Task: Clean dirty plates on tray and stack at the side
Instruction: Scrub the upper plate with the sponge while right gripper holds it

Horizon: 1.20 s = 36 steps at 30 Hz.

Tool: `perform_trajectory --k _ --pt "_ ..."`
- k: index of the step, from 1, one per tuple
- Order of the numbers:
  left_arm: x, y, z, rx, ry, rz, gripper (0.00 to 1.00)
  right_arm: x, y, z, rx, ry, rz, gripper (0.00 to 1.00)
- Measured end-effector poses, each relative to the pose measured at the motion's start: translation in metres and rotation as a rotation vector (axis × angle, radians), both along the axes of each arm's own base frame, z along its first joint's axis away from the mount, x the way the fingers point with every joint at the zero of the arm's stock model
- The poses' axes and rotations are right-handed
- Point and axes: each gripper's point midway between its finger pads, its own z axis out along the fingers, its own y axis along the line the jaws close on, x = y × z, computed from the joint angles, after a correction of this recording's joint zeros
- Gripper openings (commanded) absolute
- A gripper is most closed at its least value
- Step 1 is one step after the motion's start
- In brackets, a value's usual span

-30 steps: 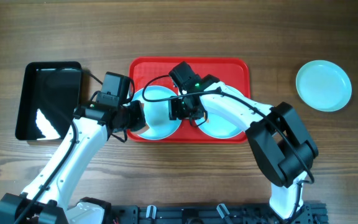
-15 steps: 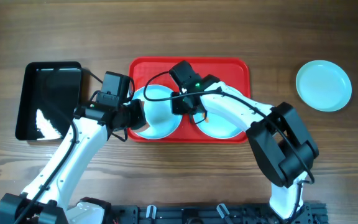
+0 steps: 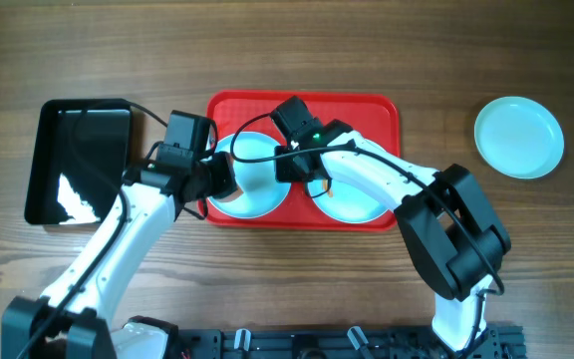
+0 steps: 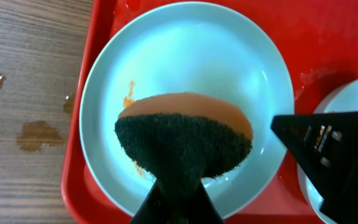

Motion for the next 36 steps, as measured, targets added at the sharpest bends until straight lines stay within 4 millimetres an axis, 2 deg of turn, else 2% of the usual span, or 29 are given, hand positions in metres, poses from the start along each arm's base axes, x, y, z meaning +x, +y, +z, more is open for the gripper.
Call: perform_trajectory --k 9,15,22,26,30,36 --pt "0.014 -0.012 -0.035 0.021 0.028 -0.050 0.04 0.000 0.000 0.000 -0.002 -0.002 -0.001 0.04" --pt "0.018 -0.018 -0.040 0.017 0.022 -0.065 0.04 0.002 0.000 0.001 0.000 -0.009 -0.002 0.04" --pt "0.020 -0.034 -0.046 0.002 0.013 -0.081 0.04 0.002 0.000 0.000 -0.002 -0.010 -0.002 0.04" --pt "0.019 -0.041 -0.058 0.004 0.034 -0.088 0.04 0.002 -0.001 0.000 -0.004 -0.012 -0.004 0.04" --pt "0.016 -0.041 -0.074 0.019 0.071 -0.090 0.04 0.002 -0.003 0.000 -0.013 -0.008 -0.014 0.04" --pt "0.018 -0.036 -0.076 0.051 0.070 -0.078 0.04 0.001 -0.004 -0.001 -0.016 -0.004 -0.025 0.04"
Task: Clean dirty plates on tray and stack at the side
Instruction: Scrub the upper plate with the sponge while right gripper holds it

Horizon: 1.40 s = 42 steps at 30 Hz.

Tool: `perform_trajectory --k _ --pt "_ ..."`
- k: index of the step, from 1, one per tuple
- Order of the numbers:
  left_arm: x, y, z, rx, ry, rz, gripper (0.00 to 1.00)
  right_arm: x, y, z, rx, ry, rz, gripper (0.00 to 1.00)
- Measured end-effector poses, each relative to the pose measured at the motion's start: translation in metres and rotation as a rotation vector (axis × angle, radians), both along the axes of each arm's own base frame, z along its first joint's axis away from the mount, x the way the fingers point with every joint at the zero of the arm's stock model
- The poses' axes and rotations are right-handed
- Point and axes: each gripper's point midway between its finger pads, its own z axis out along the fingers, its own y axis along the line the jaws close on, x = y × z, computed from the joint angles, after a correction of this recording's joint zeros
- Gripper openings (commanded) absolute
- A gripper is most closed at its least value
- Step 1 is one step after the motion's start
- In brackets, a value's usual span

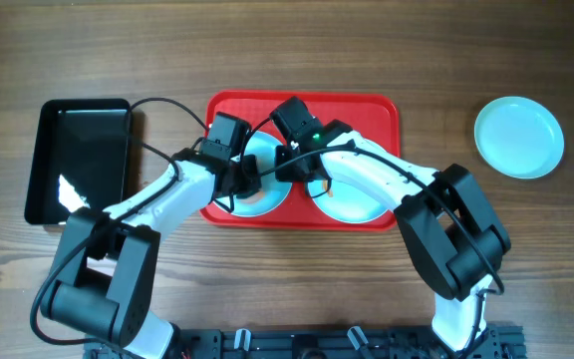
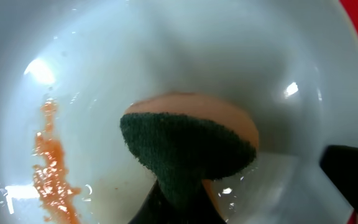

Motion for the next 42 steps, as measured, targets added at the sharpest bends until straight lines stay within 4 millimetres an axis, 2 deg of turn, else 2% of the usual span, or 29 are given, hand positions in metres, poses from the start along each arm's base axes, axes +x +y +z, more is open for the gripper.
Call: perform_trajectory --k 10,24,27,31,37,42 --pt "0.000 0.029 -0.001 0.161 -0.004 0.048 0.04 -0.003 0.003 0.000 0.003 0.001 0.003 0.04" --pt "0.004 0.062 0.002 0.288 -0.023 0.117 0.04 -0.003 0.003 0.000 0.002 0.001 0.003 0.04" --pt "0.003 0.069 0.006 0.308 -0.031 0.130 0.04 -0.002 0.003 0.000 0.002 0.001 0.003 0.04" --pt "0.003 0.075 0.022 0.317 -0.068 0.147 0.04 -0.002 0.003 0.000 0.001 0.001 0.003 0.04" --pt "0.007 0.069 0.049 0.245 -0.134 0.156 0.04 -0.001 0.002 0.000 -0.005 -0.003 -0.001 0.04" --pt "0.010 0.038 0.056 0.075 -0.138 0.099 0.04 -0.001 0.001 0.000 -0.008 -0.005 -0.002 0.04"
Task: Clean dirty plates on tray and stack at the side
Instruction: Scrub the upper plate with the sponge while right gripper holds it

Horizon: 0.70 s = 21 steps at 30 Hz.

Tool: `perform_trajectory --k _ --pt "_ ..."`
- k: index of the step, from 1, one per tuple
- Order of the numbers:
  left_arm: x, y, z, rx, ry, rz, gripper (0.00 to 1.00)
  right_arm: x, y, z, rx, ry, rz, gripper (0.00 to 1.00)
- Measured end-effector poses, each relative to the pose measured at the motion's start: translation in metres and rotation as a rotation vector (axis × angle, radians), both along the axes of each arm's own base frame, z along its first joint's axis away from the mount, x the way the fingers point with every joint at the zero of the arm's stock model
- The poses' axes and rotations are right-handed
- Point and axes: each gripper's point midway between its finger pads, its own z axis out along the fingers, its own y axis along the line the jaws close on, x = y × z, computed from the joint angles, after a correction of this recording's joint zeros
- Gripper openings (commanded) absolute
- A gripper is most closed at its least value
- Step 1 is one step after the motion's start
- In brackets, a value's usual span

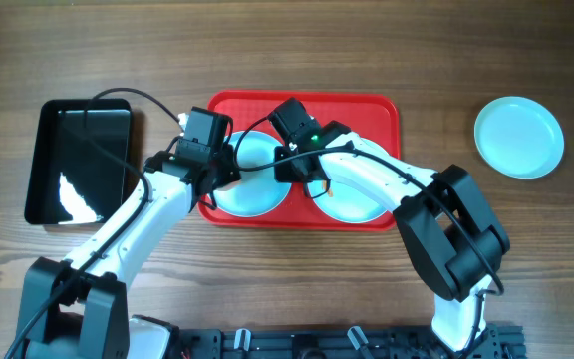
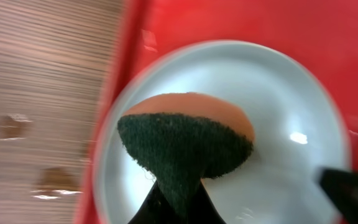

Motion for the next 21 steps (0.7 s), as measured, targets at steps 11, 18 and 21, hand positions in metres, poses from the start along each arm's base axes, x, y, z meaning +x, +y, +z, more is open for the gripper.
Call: perform_trajectory --k 11,18,21 --pt "-0.006 -0.032 0.004 -0.162 0.028 -0.083 0.04 0.000 0.000 0.000 -0.002 -0.002 -0.001 0.04" --pt "0.002 -0.037 -0.011 -0.177 0.041 -0.081 0.04 0.000 0.000 0.000 -0.002 -0.002 -0.001 0.04" --pt "0.006 -0.043 -0.022 -0.202 0.051 -0.081 0.04 0.000 0.000 0.000 -0.002 -0.002 -0.001 0.04"
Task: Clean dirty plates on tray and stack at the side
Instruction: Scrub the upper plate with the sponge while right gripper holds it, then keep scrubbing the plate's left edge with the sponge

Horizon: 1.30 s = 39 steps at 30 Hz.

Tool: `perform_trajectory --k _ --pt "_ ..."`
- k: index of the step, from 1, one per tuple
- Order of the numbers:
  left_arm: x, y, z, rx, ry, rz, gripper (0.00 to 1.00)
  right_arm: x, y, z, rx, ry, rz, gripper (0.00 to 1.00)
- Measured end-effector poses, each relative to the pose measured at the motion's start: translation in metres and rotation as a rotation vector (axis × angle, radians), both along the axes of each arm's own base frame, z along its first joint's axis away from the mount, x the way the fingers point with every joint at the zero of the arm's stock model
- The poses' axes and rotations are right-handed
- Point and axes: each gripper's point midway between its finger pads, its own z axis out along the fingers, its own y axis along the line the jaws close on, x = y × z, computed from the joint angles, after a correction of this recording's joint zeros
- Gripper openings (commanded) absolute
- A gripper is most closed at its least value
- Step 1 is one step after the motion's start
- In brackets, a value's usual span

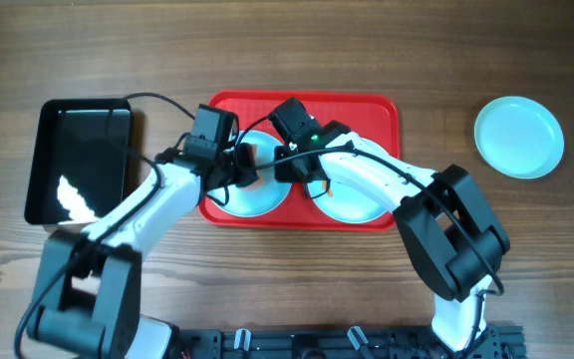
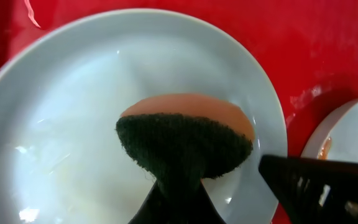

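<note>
A red tray holds two pale blue plates. Over the left plate, also seen as the left plate, my left gripper is shut on a sponge, orange with a dark green scrub face turned to the camera. This plate looks wet, and no orange smear shows on it. My right gripper rests at this plate's right rim, one of its black fingers lying over the edge. Whether it grips is hidden. The right plate bears an orange stain.
One clean pale plate sits alone on the wooden table at the far right. A black rectangular bin stands left of the tray. Cables run from both arms above the tray.
My left gripper with the sponge was over the left part of the plate by the tray's left edge. It is now further right, near the right gripper's finger. The right arm has not moved.
The sponge hung over the left plate, which had an orange smear on its left side. Then it was low in the plate next to that smear. Later it was over the plate's left part, and now the visible plate shows only wet streaks.
</note>
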Motion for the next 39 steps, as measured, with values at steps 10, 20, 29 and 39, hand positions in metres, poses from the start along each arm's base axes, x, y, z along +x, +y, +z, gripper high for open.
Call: perform_trajectory --k 10,20,29,39 --pt "0.000 -0.025 -0.021 -0.031 0.019 -0.047 0.04 0.000 0.000 0.000 0.000 0.000 0.000 0.04" --pt "0.005 0.013 -0.031 0.163 0.001 0.049 0.04 0.000 0.000 0.000 0.001 0.000 0.001 0.04" --pt "0.013 0.061 -0.032 0.247 0.013 0.154 0.04 0.000 0.003 0.001 0.010 -0.003 0.003 0.04" --pt "-0.002 0.083 -0.031 0.268 0.089 0.185 0.04 0.000 0.004 0.001 0.012 -0.003 0.006 0.04"
